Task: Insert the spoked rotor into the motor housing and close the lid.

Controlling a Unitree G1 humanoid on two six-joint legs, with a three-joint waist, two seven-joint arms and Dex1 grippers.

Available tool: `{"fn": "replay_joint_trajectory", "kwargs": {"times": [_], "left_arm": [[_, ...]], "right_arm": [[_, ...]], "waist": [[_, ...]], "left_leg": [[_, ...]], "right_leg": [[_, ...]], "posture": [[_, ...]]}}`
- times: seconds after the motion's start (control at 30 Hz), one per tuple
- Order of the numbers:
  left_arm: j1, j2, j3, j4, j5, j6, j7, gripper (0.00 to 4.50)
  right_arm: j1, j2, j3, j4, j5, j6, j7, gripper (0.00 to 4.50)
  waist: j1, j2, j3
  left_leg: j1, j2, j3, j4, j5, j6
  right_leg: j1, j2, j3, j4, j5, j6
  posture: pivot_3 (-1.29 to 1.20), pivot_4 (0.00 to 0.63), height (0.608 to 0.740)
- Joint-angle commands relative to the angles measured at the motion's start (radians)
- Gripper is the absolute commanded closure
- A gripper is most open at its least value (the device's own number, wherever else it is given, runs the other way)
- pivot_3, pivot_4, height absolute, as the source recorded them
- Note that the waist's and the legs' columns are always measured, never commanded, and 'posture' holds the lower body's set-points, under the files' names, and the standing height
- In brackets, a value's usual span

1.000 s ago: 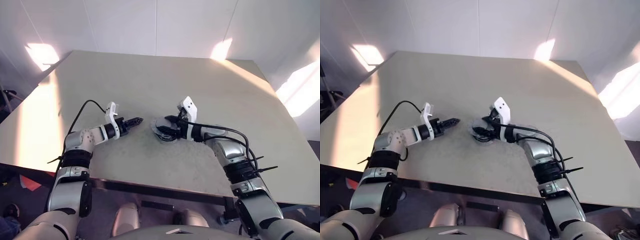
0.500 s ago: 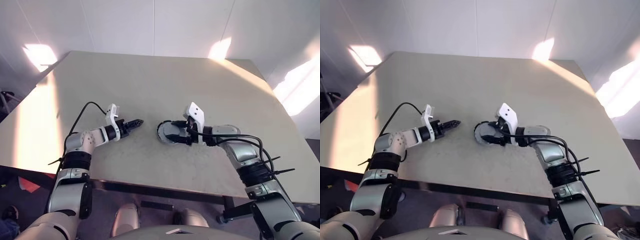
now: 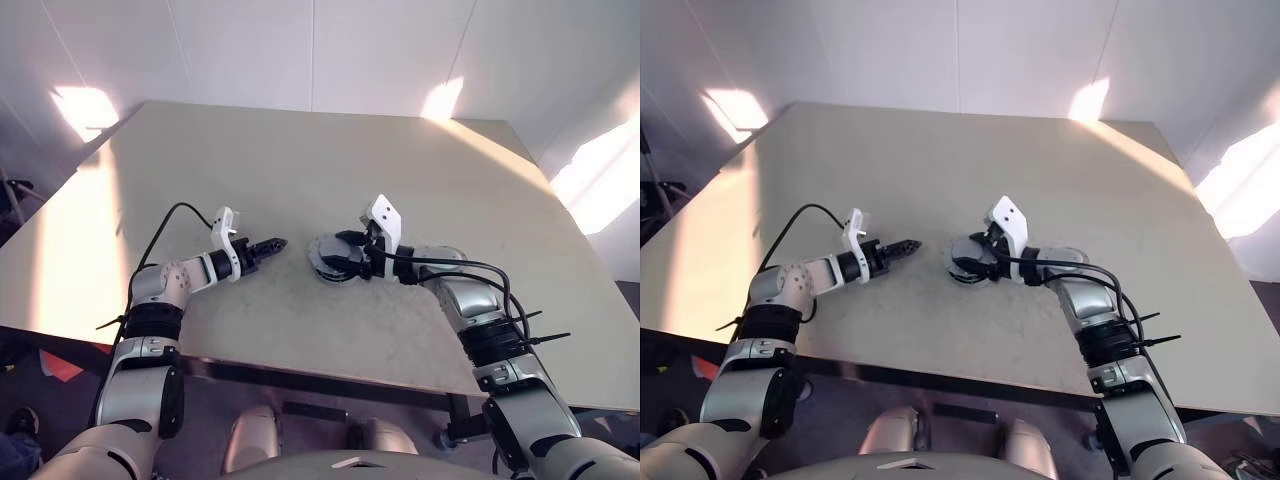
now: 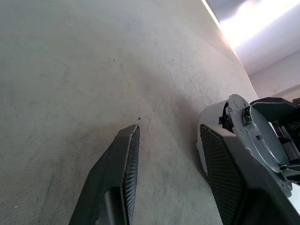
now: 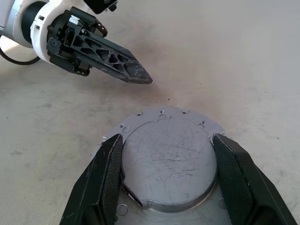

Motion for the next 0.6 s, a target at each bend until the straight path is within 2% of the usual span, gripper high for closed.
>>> {"fn": "replay_joint_trajectory", "kwargs": {"times": [0.03, 0.6], "left_arm": [[-0.014, 0.005, 0.003, -0.022, -0.006, -0.011, -0.006, 2.30], [-0.012, 0.010, 0.003, -0.031, -0.008, -0.005, -0.005, 2.30]], "right_arm": [[-0.010, -0.014, -0.014, -0.030, 0.008, -0.030, 0.014, 1.59], [-0.018, -0.013, 0.004, 0.082, -0.056, -0.099, 0.008, 1.59]], "waist": [[0.000, 0.000, 0.000], [-0.001, 0.000, 0.000]], "left_leg": [[0.000, 0.000, 0.000, 0.000, 0.000, 0.000], [0.001, 0.000, 0.000, 0.001, 0.000, 0.000]], "right_leg": [[0.000, 0.000, 0.000, 0.000, 0.000, 0.000], [0.001, 0.000, 0.000, 0.000, 0.000, 0.000]], "posture": [[0.00, 0.000, 0.740], [0.00, 0.000, 0.740]]}}
